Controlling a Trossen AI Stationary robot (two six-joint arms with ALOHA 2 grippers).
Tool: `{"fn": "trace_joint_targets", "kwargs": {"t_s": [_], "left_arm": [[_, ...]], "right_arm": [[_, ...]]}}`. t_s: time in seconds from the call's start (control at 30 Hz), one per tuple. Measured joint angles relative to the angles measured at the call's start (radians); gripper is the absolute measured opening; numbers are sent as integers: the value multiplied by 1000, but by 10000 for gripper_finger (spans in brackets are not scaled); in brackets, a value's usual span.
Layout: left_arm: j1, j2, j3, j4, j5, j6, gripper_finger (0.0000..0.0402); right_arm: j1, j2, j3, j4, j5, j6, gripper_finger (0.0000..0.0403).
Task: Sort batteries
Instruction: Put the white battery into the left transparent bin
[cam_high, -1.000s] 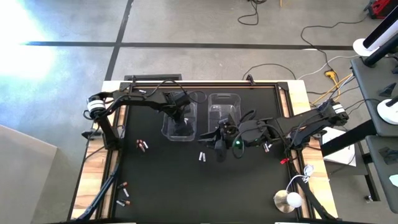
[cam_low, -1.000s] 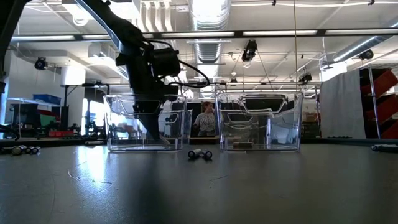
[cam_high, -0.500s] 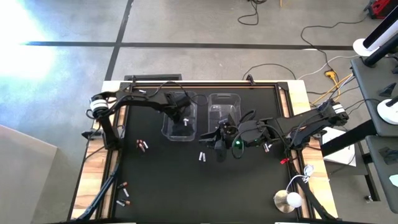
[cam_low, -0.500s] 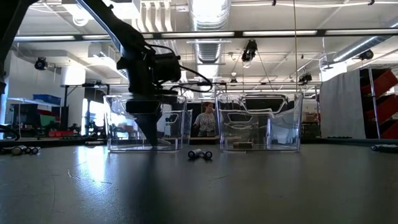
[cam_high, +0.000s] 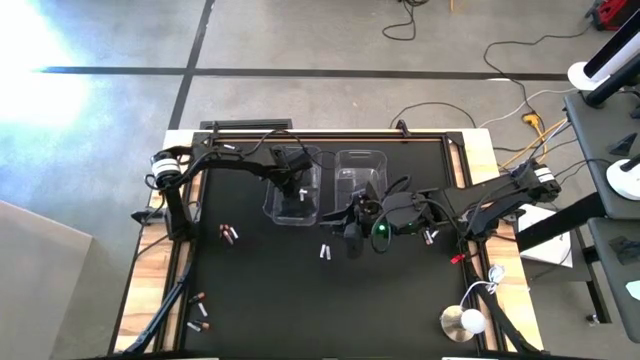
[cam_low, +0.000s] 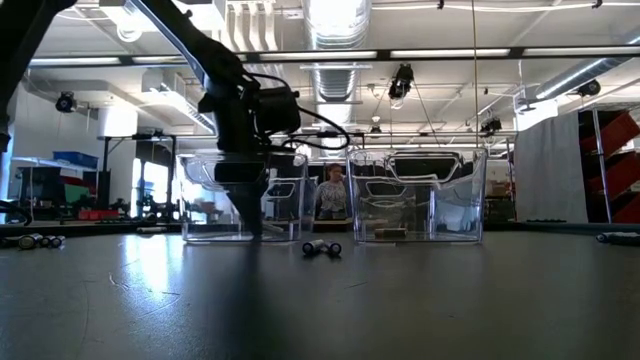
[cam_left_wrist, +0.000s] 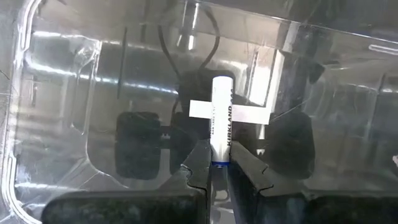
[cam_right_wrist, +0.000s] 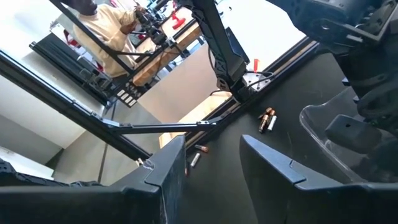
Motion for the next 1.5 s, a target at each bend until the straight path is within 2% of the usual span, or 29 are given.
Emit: {"fn": "trace_joint_targets", "kwargs": {"t_s": [0.4, 0.63, 0.83, 1.13, 1.33, 1.5], "left_arm": [[0, 2, 11, -49, -2, -34, 15], [0, 2, 11, -55, -2, -56, 41], [0, 2, 11, -57, -2, -56, 46], [0, 2, 17, -60, 11, -45, 50], [0, -36, 50, -58, 18, -48, 83], [0, -102, 94, -69, 33, -47, 126]], "right_arm": [[-2, 0, 0, 1, 25, 2, 166], [-11, 0, 0, -5, 61, 11, 188], [-11, 0, 0, -5, 62, 10, 206], [-13, 0, 0, -6, 107, -72, 227], [-13, -1, 4, -8, 145, -92, 235], [3, 1, 51, -12, 173, -185, 235]]}}
